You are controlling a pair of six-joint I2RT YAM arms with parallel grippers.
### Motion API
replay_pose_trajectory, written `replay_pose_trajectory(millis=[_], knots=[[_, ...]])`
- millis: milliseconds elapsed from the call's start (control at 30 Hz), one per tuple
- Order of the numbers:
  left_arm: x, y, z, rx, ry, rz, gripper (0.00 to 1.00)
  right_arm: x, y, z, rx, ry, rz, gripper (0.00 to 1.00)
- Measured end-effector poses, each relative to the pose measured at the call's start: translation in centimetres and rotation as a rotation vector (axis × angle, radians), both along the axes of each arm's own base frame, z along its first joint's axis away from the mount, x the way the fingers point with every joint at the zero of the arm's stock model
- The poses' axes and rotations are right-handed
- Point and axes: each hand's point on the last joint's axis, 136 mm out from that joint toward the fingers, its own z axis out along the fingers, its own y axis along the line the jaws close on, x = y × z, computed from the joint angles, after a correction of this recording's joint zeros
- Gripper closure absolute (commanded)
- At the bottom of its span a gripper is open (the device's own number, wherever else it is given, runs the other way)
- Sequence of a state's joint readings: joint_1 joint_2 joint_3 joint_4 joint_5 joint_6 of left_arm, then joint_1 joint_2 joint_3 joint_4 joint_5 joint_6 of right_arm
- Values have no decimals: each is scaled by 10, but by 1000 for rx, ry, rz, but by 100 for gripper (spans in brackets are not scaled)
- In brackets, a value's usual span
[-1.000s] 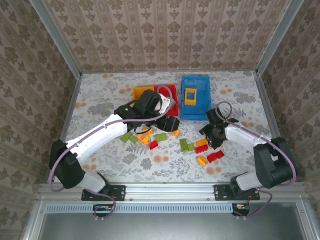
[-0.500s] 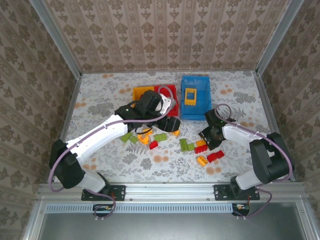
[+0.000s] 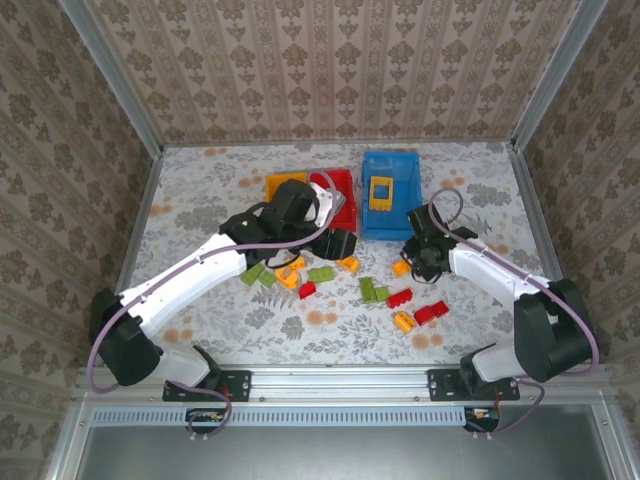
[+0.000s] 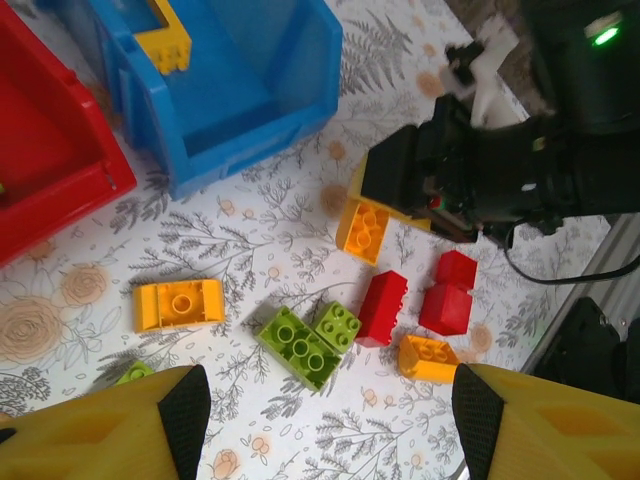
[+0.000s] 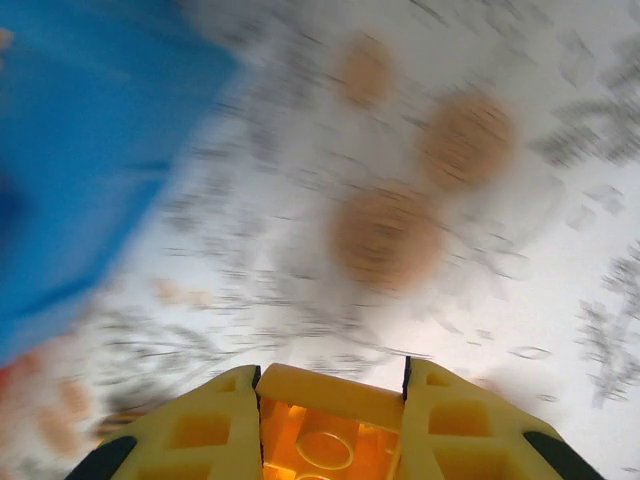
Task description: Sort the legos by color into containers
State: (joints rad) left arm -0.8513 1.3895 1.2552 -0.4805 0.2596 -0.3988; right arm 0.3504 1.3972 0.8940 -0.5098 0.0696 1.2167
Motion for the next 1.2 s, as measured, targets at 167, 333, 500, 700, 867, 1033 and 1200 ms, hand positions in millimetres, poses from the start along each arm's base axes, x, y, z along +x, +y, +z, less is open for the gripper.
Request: replay_pose_trajectory(millis=[167,333,500,700,867,1033,1200], knots=[[5,3,6,-6,-24,37,32,47,13,59,-69,-177,109,82],[9,6,5,5,-35,57,32,91,26,58,-143,-191,193,81],[11,10,2,24,-33,76,32,118,34,22,-194,-128,254,71],[15,23,-3,50,-22,130,32,124,27,2,-214,-83,285,47],[19,71,-23,99,47,294,33,126,28,12,-230,-107,334,40],[29,151,-67,195,221,597,31,115,48,51,-254,-213,443,36],[19,226,-123,287,477,905,28,78,109,101,-236,-428,703,28]])
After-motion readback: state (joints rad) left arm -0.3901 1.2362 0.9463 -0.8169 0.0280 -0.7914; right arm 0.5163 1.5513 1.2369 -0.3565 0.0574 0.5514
